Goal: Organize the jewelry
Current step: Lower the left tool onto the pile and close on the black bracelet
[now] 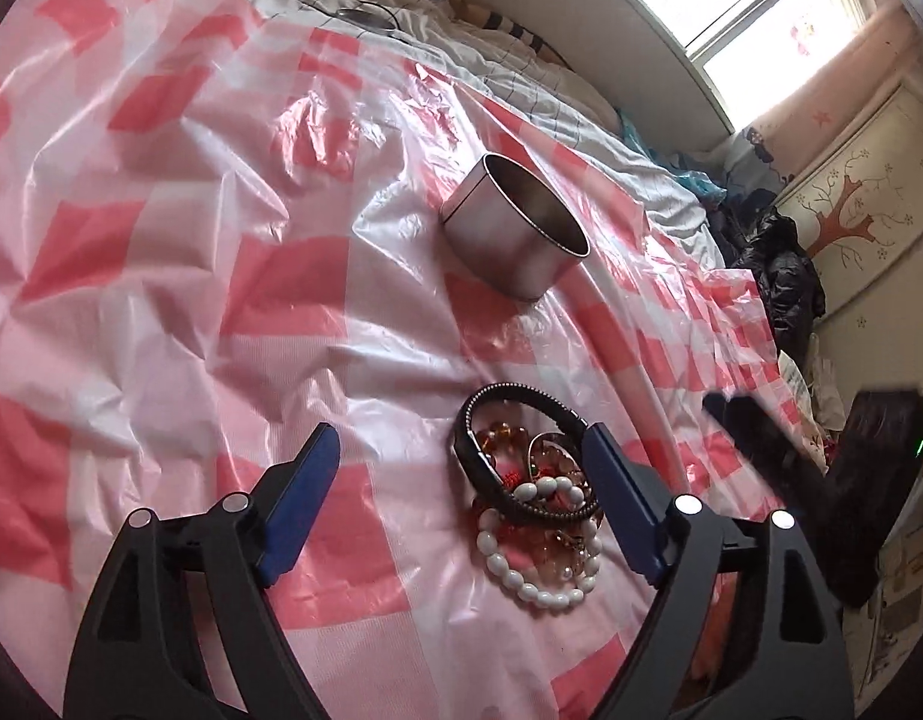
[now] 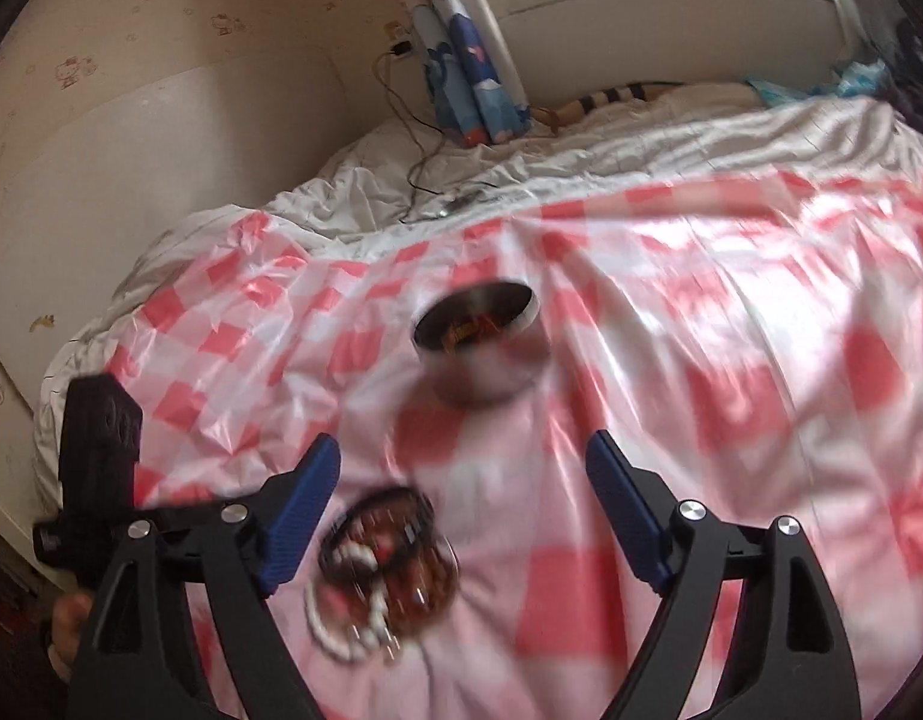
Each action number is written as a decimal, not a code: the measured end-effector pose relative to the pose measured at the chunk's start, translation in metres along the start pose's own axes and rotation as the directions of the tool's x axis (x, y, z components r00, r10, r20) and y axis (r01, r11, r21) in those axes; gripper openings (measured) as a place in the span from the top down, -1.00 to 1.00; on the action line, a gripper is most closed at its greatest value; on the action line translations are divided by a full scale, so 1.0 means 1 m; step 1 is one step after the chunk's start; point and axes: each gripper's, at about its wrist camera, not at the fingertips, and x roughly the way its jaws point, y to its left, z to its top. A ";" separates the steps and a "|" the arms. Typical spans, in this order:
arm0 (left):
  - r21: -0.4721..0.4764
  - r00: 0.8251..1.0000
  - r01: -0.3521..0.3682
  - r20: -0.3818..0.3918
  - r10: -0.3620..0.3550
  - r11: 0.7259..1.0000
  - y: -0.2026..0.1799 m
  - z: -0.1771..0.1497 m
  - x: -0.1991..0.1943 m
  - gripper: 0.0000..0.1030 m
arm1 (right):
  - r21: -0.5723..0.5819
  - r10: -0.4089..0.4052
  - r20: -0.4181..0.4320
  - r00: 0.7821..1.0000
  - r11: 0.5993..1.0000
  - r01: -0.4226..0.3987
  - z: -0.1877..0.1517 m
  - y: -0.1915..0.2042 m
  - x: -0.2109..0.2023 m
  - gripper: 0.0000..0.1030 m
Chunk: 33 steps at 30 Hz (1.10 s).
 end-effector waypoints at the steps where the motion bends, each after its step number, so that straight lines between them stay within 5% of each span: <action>1: -0.003 1.000 0.002 -0.006 -0.002 1.000 -0.001 0.000 0.002 -0.55 | 0.030 -0.005 -0.012 1.000 1.000 0.005 -0.010 -0.008 0.000 -0.70; 4: -0.009 0.999 0.016 -0.028 -0.017 1.000 -0.003 0.002 0.009 -0.55 | 0.190 0.043 -0.083 0.996 0.981 -0.026 -0.034 -0.037 0.014 -0.71; 16: 0.034 0.996 0.069 -0.066 -0.067 0.997 -0.013 0.005 0.037 -0.55 | 0.175 0.071 -0.071 0.995 0.983 -0.057 -0.035 -0.035 0.014 -0.83; 18: 0.012 0.994 0.089 -0.063 -0.088 0.996 -0.010 0.007 0.040 -0.42 | 0.174 0.072 -0.072 0.995 0.983 -0.058 -0.034 -0.034 0.015 -0.84; 24: -0.031 0.994 0.054 -0.098 -0.056 0.998 0.002 0.010 0.050 0.63 | 0.174 0.072 -0.071 0.995 0.983 -0.058 -0.034 -0.033 0.015 -0.85; 29: 0.015 0.995 0.016 -0.095 -0.014 1.000 -0.004 0.006 0.047 0.78 | 0.174 0.074 -0.070 0.995 0.983 -0.061 -0.034 -0.033 0.015 -0.85; 33: -0.003 1.000 0.012 -0.013 -0.012 1.000 0.002 0.011 0.028 0.81 | 0.174 0.075 -0.070 0.995 0.983 -0.062 -0.034 -0.034 0.015 -0.85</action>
